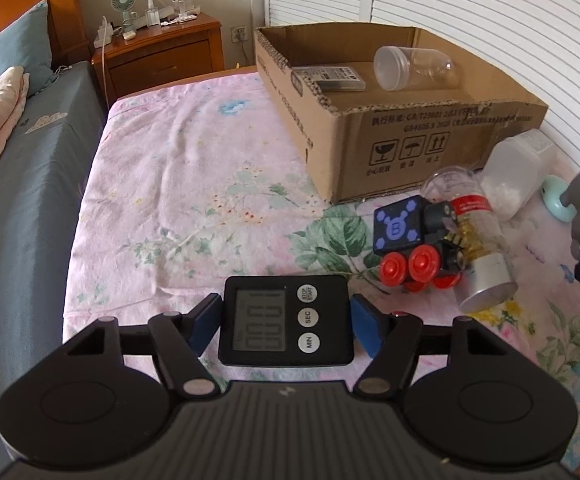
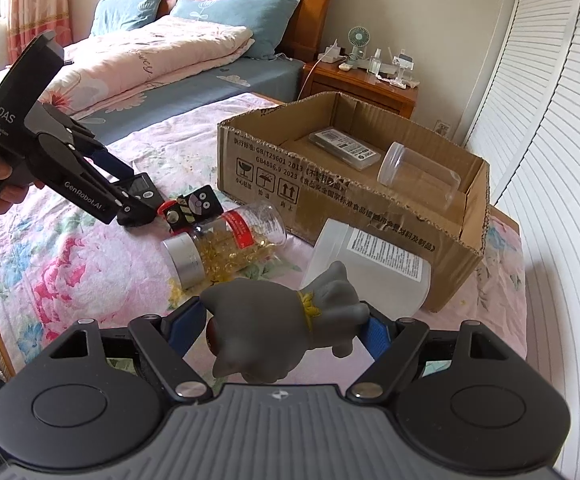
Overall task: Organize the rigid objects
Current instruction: 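Carry timer and elephant over the cardboard box and open both tools to drop them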
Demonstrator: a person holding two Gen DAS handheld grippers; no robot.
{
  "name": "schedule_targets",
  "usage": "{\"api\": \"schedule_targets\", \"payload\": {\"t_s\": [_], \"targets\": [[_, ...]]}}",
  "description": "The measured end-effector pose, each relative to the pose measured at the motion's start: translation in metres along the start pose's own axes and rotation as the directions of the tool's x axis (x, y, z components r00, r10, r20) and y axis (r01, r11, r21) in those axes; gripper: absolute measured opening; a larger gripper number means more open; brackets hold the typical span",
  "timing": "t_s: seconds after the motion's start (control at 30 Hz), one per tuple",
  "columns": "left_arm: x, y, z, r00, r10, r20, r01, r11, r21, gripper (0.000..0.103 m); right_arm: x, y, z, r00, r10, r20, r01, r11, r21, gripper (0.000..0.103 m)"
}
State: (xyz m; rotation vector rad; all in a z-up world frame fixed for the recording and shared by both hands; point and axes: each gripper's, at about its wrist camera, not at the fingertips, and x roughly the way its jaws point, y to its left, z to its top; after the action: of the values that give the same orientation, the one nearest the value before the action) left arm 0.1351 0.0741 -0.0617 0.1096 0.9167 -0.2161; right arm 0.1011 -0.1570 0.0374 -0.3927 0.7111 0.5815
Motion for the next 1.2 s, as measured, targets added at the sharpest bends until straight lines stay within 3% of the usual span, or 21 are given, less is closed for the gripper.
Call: {"api": "schedule_targets", "payload": {"t_s": [0.3, 0.63, 0.9, 1.1, 1.2], "targets": [[-0.039, -0.010, 0.023, 0.997, -0.064, 0.036, 0.061, 0.995, 0.080, 0.069, -0.011, -0.013, 0.012, 0.999, -0.012, 0.038, 0.011, 1.000, 0.016, 0.084], [-0.062, -0.026, 0.081, 0.982, -0.126, 0.142, 0.105, 0.983, 0.150, 0.069, -0.025, -0.036, 0.037, 0.992, -0.072, 0.105, 0.064, 0.995, 0.070, 0.084], [-0.021, -0.044, 0.132, 0.977, -0.123, 0.172, 0.094, 0.981, 0.167, 0.069, -0.026, -0.050, 0.049, 0.988, -0.091, 0.129, 0.076, 0.990, 0.116, 0.084], [0.021, -0.046, 0.151, 0.981, -0.068, 0.181, 0.045, 0.991, 0.127, 0.069, -0.026, -0.050, 0.054, 0.986, -0.111, 0.124, 0.098, 0.990, 0.105, 0.084], [0.029, -0.042, 0.151, 0.984, -0.036, 0.172, 0.023, 0.997, 0.076, 0.088, -0.024, -0.052, 0.057, 0.986, -0.120, 0.117, 0.107, 0.988, 0.110, 0.084]]}}
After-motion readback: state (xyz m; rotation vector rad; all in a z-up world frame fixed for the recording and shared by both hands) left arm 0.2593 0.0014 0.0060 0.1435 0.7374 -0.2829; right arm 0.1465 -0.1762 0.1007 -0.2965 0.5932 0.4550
